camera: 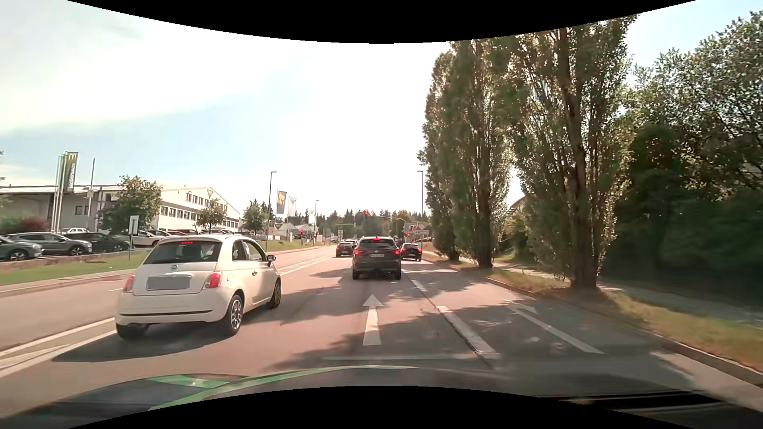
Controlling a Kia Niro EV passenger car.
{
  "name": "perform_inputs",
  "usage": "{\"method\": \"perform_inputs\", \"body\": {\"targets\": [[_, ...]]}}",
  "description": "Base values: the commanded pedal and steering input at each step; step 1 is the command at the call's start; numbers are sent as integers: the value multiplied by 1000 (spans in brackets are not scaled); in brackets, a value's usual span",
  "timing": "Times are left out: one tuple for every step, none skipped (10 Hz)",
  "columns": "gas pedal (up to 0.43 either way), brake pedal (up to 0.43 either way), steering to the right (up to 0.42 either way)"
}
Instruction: Follow the waypoints while adhering to traffic rules and regulations
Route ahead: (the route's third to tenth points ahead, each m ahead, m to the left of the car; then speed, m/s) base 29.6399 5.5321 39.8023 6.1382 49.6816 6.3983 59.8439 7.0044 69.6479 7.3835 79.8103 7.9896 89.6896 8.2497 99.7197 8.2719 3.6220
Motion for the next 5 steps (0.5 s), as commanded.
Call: {"method": "perform_inputs", "body": {"targets": [[0,0,-4],[0,0,-4],[0,0,-4],[0,0,-4],[0,0,-4]]}}
